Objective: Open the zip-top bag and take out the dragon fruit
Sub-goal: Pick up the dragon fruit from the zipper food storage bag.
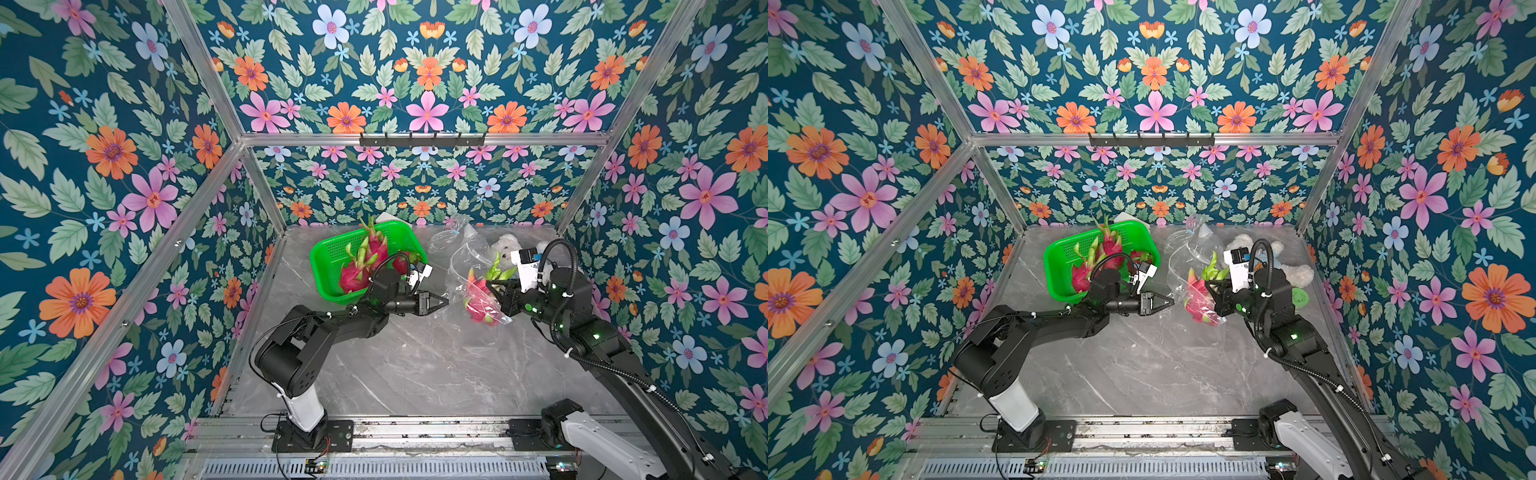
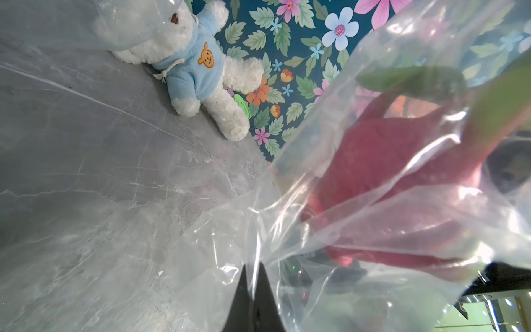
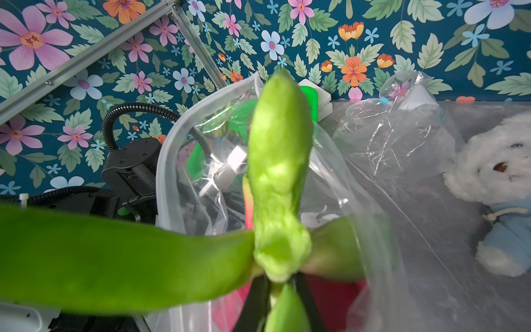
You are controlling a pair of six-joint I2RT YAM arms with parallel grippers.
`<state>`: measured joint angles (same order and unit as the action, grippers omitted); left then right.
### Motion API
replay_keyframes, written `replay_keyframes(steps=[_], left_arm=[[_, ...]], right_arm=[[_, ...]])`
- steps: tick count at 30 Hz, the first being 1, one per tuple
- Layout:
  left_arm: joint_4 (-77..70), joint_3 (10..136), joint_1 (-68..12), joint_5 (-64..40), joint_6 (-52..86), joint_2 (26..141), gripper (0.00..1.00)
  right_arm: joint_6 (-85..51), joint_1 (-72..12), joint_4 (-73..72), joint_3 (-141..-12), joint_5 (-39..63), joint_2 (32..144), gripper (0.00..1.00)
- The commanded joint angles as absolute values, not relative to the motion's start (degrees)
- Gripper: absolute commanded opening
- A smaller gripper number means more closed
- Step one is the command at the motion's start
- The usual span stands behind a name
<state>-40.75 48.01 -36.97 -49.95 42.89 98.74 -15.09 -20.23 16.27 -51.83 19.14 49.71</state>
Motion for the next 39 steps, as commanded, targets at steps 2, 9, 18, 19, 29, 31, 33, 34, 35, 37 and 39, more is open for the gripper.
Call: replay_keyframes(steps=[2, 9, 18, 19, 29, 31, 33, 34, 35, 37, 39], left_arm=[[-36.6, 48.4, -36.9, -48.9, 40.6, 98.4, 0.0], [-33.0, 50.4, -37.3, -48.7, 38.5, 98.2, 0.0], [-29.5, 50.6, -37.3, -47.7, 36.4, 98.6, 0.0], [-29.2, 50.8, -37.3, -47.7, 36.2, 98.6, 0.0], [-24.6, 52.7, -37.3, -47.3, 33.4, 98.7, 0.0], [-24.1, 52.8, -37.3, -47.1, 33.1, 98.6, 0.0], [-23.8, 52.7, -37.3, -47.1, 33.0, 98.6, 0.0], [-23.8, 52.7, -37.3, -47.1, 33.0, 98.6, 0.0], [-23.8, 52.9, -37.3, -47.1, 33.0, 98.6, 0.0], [-23.8, 53.1, -37.3, -47.1, 33.1, 98.5, 0.0], [-23.8, 53.3, -37.3, -47.0, 33.1, 98.3, 0.0]], right_arm=[[-18.0, -20.1, 6.6, -51.1, 17.7, 49.9, 0.03], [-23.9, -20.2, 0.5, -53.0, 24.7, 57.8, 0.01], [-18.9, -20.0, 4.7, -57.2, 16.1, 53.6, 0.12], [-18.4, -20.0, 5.1, -57.1, 15.5, 53.1, 0.12], [-16.4, -20.1, 5.3, -55.2, 10.2, 51.1, 0.14], [-15.8, -20.1, 4.7, -55.2, 9.9, 51.0, 0.14], [-16.1, -20.1, 3.8, -55.1, 11.5, 51.8, 0.16], [-16.6, -20.1, 3.4, -55.1, 12.8, 52.4, 0.17], [-17.0, -20.0, 3.1, -55.1, 14.5, 53.4, 0.17], [-18.4, -20.1, 2.2, -54.6, 16.6, 54.9, 0.19], [-19.2, -20.1, 1.2, -53.7, 17.5, 55.9, 0.21]])
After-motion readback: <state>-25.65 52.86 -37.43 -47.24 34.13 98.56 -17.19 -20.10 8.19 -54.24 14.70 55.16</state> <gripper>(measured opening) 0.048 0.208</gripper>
